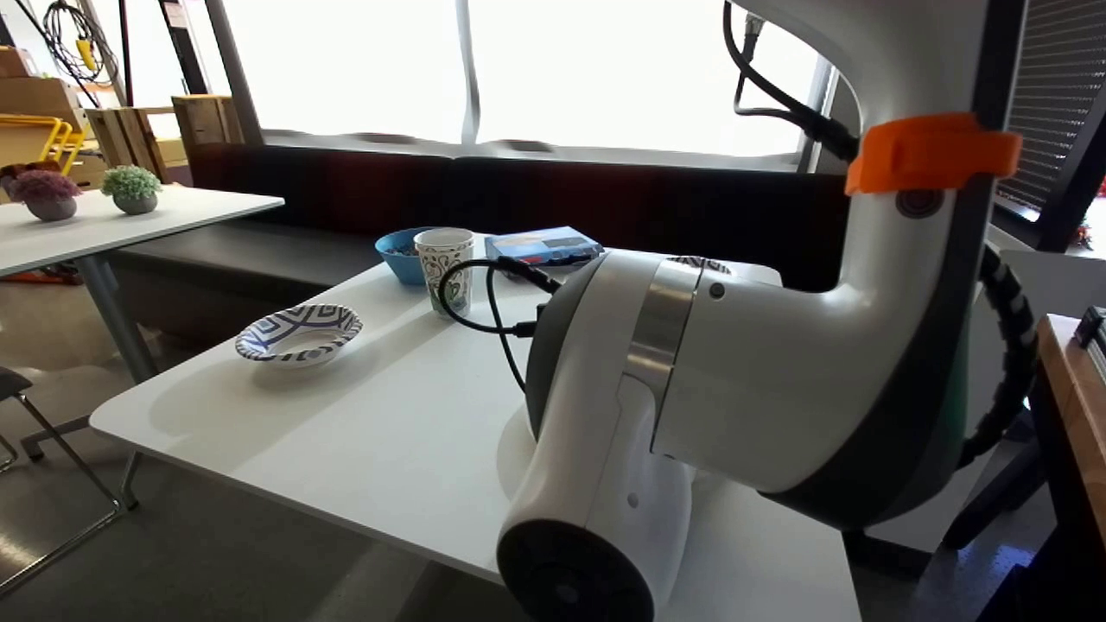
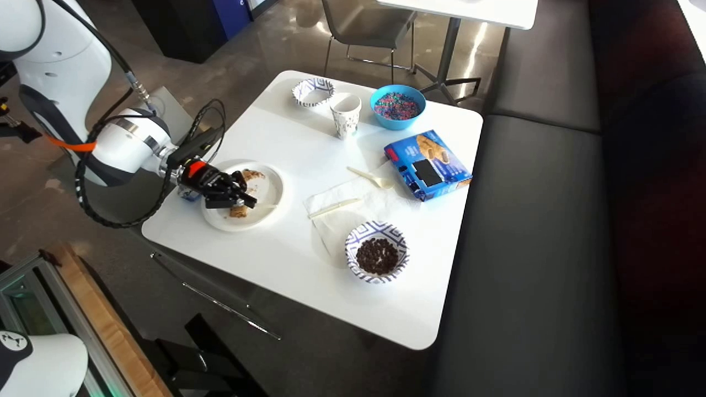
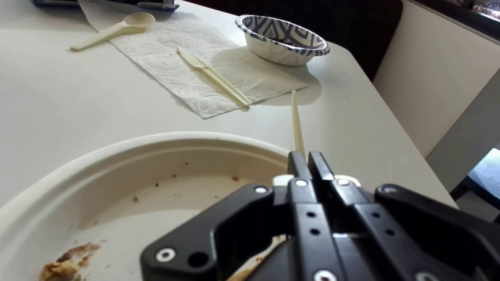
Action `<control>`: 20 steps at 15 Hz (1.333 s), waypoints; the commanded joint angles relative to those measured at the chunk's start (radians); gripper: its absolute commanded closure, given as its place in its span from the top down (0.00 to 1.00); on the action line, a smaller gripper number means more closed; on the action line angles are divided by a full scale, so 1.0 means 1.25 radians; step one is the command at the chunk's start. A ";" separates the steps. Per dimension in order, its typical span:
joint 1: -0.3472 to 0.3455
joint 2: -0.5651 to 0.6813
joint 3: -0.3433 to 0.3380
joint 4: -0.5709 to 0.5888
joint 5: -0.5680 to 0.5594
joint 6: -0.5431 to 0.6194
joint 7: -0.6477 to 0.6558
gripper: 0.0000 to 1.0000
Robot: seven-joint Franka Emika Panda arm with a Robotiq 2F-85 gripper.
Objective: Use the fork to cut a piece of the brown object
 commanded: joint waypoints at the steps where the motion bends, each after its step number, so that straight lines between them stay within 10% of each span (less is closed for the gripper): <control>1: -0.033 -0.052 0.015 -0.079 0.002 0.037 0.064 0.02; 20: -0.121 -0.197 -0.002 -0.153 0.018 0.212 0.105 0.02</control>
